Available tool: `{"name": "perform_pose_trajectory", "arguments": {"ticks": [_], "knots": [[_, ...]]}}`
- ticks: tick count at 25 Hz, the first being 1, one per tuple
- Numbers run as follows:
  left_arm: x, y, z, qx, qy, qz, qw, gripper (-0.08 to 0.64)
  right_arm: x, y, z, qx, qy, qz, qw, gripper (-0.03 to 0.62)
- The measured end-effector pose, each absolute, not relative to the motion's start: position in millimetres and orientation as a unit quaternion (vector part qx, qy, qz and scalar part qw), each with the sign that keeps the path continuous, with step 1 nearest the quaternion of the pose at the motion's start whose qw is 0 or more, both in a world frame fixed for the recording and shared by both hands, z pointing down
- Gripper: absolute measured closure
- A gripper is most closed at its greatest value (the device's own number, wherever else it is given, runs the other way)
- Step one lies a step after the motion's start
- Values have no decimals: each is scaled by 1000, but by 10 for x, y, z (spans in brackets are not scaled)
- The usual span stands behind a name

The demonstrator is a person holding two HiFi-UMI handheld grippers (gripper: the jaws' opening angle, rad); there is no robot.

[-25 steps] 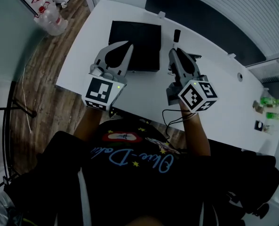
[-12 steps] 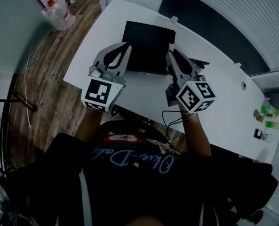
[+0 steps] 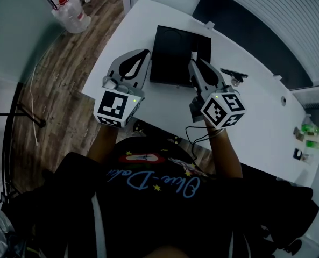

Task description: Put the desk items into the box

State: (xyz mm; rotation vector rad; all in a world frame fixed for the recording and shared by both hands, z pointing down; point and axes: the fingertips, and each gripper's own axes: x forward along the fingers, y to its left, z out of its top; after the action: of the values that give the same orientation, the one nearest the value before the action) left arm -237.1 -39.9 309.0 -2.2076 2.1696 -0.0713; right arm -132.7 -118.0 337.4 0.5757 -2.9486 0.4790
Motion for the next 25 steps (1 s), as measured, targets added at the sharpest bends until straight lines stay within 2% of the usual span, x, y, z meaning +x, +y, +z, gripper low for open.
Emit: {"name": "perform_pose_trajectory", "arguments": {"ticks": [12,25], "knots": [[-2613,-473,3113,-735,678,-11,13,554,-1538,-1137,3466,214,-962,162,55,520],[-2514,-577,3184,-725,689,-16,-4,554,-1589,-1185,3711,152,-971,132,125,520]]}}
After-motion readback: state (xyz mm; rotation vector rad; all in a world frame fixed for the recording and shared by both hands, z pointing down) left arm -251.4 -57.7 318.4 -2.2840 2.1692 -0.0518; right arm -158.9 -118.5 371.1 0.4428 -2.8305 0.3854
